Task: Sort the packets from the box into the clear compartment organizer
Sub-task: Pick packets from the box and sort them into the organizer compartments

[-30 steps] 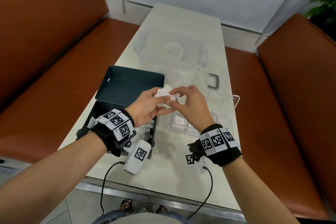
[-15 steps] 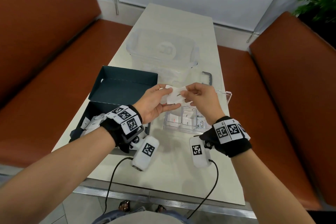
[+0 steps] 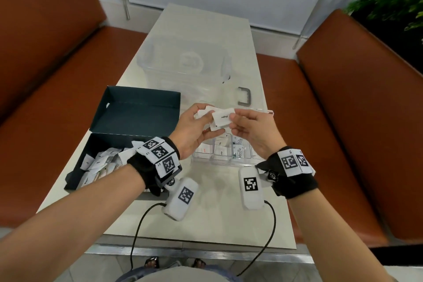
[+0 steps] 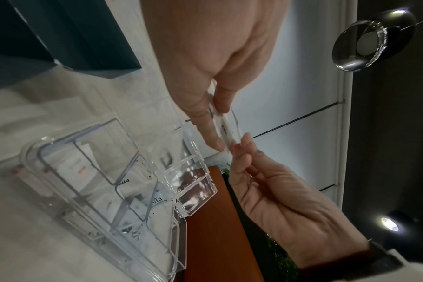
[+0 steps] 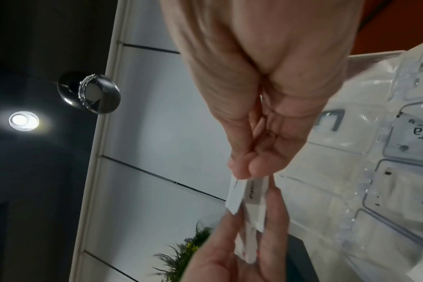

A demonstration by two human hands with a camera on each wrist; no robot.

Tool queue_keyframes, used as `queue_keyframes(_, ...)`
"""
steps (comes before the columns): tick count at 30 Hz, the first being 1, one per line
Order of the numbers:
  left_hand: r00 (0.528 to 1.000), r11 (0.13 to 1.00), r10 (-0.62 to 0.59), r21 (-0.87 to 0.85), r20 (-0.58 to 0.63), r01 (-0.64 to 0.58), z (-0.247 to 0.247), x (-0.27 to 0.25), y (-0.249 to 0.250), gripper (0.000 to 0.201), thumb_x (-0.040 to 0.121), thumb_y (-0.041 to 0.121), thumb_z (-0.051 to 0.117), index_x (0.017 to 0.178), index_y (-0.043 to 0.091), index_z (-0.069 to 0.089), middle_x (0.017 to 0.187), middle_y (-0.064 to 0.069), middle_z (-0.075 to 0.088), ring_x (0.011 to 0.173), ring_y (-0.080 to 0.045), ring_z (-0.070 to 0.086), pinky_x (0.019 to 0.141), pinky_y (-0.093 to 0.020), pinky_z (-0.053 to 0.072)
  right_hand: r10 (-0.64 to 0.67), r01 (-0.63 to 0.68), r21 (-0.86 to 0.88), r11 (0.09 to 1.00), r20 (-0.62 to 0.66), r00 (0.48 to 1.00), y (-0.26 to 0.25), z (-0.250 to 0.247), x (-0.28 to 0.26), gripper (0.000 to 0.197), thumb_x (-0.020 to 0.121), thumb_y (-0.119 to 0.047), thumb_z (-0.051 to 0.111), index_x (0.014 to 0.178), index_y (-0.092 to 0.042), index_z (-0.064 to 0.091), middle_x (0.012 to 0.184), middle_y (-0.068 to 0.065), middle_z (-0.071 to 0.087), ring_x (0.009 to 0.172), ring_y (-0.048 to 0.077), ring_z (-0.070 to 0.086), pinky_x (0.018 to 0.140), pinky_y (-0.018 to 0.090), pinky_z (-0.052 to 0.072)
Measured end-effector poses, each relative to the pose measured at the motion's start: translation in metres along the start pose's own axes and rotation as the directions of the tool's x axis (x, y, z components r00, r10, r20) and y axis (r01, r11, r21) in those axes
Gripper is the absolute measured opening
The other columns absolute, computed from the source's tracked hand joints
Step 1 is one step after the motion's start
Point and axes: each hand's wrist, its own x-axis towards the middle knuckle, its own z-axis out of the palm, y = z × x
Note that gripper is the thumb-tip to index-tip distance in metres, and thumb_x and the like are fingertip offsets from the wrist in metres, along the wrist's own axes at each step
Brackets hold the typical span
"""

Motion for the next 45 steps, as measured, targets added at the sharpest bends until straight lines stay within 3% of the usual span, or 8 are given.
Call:
queue_keyframes(5, 0.999, 0.999, -0.028, -0.024, 0.028, 0.029, 0.006, -0.001, 0.000, 0.010, 0.099, 0.006, 0.053, 0.108, 0.008, 0.056, 0.116, -0.022, 0.061, 0.095, -0.033, 0.067, 0.081, -0.043, 0.059, 0.005, -0.009, -0.083, 0.996, -0.046, 0.999, 0.007, 0.002, 0.002, 0.016, 0.082, 0.000, 0.071, 0.096, 0.003, 0.064, 0.068, 0.009, 0.064, 0.054, 0.011, 0.062, 0.055, 0.020, 0.053)
queue_keyframes(14, 0.998, 0.998, -0.062, 0.002, 0.014, 0.062, -0.003, -0.001, 0.002, 0.007, 0.098, 0.007, 0.055, 0.100, 0.013, 0.059, 0.115, -0.019, 0.062, 0.087, -0.035, 0.070, 0.073, -0.037, 0.062, -0.075, 0.043, -0.363, 0.931, -0.076, 0.994, -0.003, -0.020, 0.016, 0.012, 0.079, -0.009, 0.077, 0.081, -0.012, 0.066, 0.069, 0.000, 0.068, 0.050, 0.008, 0.060, 0.049, 0.020, 0.052)
queue_keyframes(18, 0.998, 0.998, -0.060, -0.018, 0.002, 0.060, -0.014, -0.003, 0.005, 0.013, 0.099, 0.006, 0.053, 0.111, 0.010, 0.055, 0.127, -0.025, 0.059, 0.092, -0.036, 0.072, 0.074, -0.037, 0.061, -0.173, 0.131, -0.682, 0.720, 0.006, 0.985, 0.002, -0.035, 0.031, 0.014, 0.077, -0.012, 0.079, 0.085, -0.016, 0.069, 0.068, -0.002, 0.068, 0.048, -0.003, 0.055, 0.049, 0.013, 0.046)
queue_keyframes(21, 0.998, 0.998, -0.060, -0.015, -0.002, 0.060, -0.016, -0.005, 0.007, 0.016, 0.099, 0.006, 0.053, 0.114, 0.010, 0.053, 0.130, -0.026, 0.057, 0.094, -0.036, 0.071, 0.076, -0.037, 0.061, -0.102, 0.151, -0.859, 0.489, 0.115, 0.988, 0.016, -0.029, 0.038, 0.012, 0.077, -0.018, 0.079, 0.085, -0.021, 0.071, 0.080, -0.003, 0.070, 0.075, 0.006, 0.065, 0.072, 0.026, 0.051)
queue_keyframes(29, 0.998, 0.999, -0.052, -0.008, -0.032, 0.052, -0.026, -0.010, 0.009, 0.015, 0.098, 0.006, 0.053, 0.113, 0.009, 0.054, 0.127, -0.025, 0.059, 0.097, -0.038, 0.070, 0.080, -0.038, 0.060, -0.013, 0.212, -0.976, 0.047, 0.212, 0.977, 0.049, -0.003, 0.047, 0.011, 0.084, -0.020, 0.069, 0.094, -0.025, 0.071, 0.094, -0.006, 0.071, 0.094, 0.017, 0.063, 0.083, 0.031, 0.047)
queue_keyframes(32, 0.997, 0.998, -0.059, -0.007, -0.041, 0.059, -0.029, -0.011, 0.009, 0.012, 0.098, 0.006, 0.053, 0.110, 0.009, 0.054, 0.125, -0.025, 0.060, 0.096, -0.037, 0.071, 0.080, -0.039, 0.060, 0.046, 0.188, -0.981, -0.049, 0.185, 0.982, 0.058, 0.000, 0.053, 0.014, 0.083, -0.020, 0.068, 0.095, -0.027, 0.070, 0.097, -0.006, 0.071, 0.100, 0.019, 0.061, 0.093, 0.037, 0.037)
queue_keyframes(40, 0.997, 0.998, -0.066, -0.011, -0.038, 0.066, -0.030, -0.014, 0.011, 0.013, 0.098, 0.006, 0.054, 0.111, 0.009, 0.055, 0.125, -0.024, 0.059, 0.099, -0.038, 0.069, 0.080, -0.038, 0.060, -0.008, 0.201, -0.947, -0.249, 0.210, 0.978, 0.077, 0.000, 0.061, 0.028, 0.089, -0.027, 0.061, 0.115, -0.036, 0.063, 0.107, -0.009, 0.069, 0.107, 0.020, 0.057, 0.092, 0.040, 0.029)
queue_keyframes(45, 0.997, 0.997, -0.073, -0.022, -0.032, 0.072, -0.031, -0.016, 0.011, 0.013, 0.098, 0.006, 0.053, 0.110, 0.010, 0.056, 0.124, -0.023, 0.060, 0.098, -0.036, 0.070, 0.075, -0.036, 0.061, -0.021, 0.199, -0.911, -0.361, 0.221, 0.975, 0.083, 0.002, 0.057, 0.011, 0.088, -0.027, 0.057, 0.096, -0.031, 0.064, 0.092, -0.004, 0.067, 0.099, 0.023, 0.057, 0.090, 0.042, 0.030)
